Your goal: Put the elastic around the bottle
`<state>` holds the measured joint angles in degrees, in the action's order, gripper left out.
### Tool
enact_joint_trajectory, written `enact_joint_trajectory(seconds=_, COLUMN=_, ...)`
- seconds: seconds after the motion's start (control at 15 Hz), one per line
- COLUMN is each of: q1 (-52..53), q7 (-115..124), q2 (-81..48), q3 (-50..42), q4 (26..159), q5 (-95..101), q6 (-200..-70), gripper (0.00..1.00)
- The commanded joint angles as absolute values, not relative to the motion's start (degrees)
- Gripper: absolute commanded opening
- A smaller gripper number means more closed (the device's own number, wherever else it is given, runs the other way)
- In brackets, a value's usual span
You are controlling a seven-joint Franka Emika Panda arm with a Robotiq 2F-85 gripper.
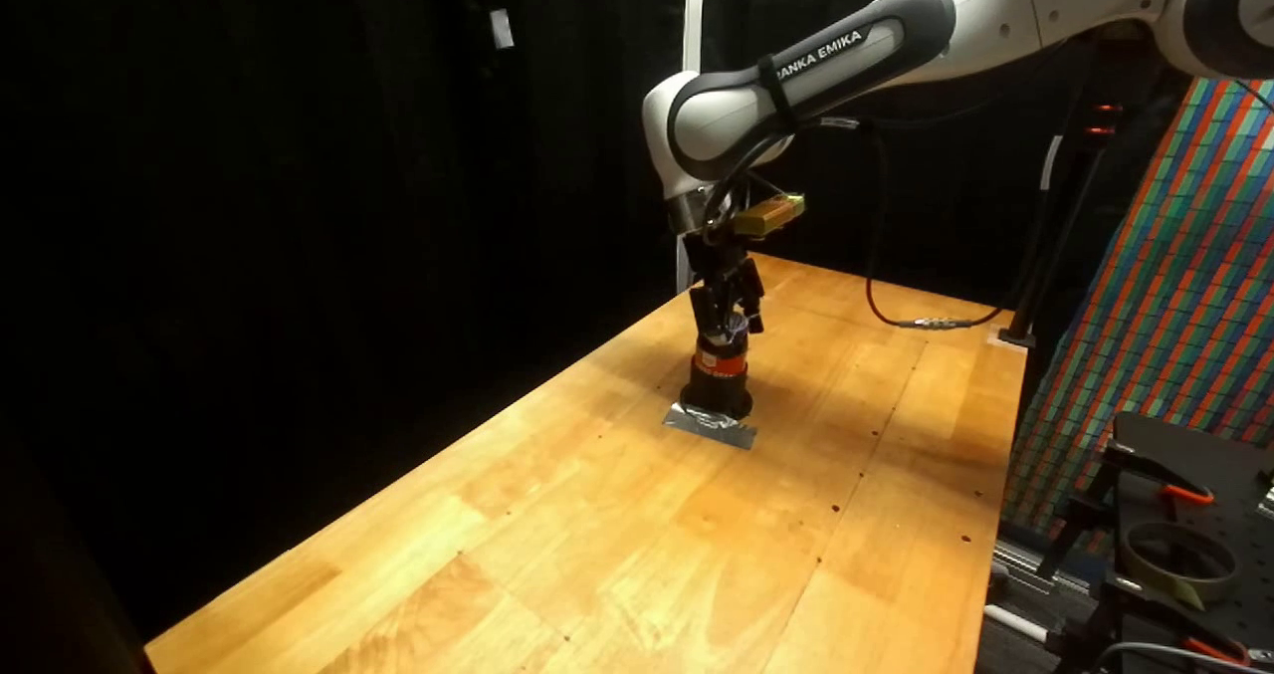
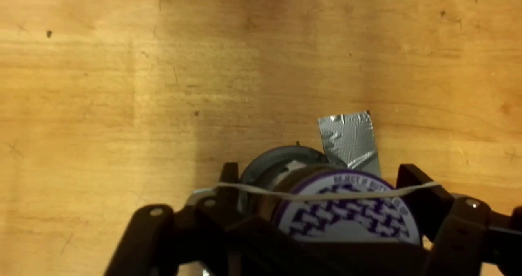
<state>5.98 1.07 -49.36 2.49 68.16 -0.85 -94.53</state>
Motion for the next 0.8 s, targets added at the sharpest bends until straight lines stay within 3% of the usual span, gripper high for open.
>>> enact_joint_trajectory(seconds=0.0, q1=5.8, q7=0.8, q2=-41.8, q3=2.2, q4=78.9, q5=0.2, q6=-94.4, gripper=1.0)
enact_joint_trajectory(seconds=0.4, q1=5.5, q7=0.5, q2=-31.5, q3=2.1, q4=94.2, q5=0.9, q6=-104.9, gripper=1.0)
enact_joint_trajectory(seconds=0.47, q1=5.4, q7=0.4, q2=-30.1, q3=2.2, q4=96.7, q5=0.9, q6=-107.7, gripper=0.75)
enact_joint_trajectory(seconds=0.53, q1=5.4, q7=0.3, q2=-28.6, q3=2.3, q4=99.3, q5=1.0, q6=-110.3, gripper=0.72)
enact_joint_trajectory(seconds=0.73, q1=5.5, q7=0.7, q2=-24.5, q3=2.3, q4=107.3, q5=1.1, q6=-120.1, gripper=0.49)
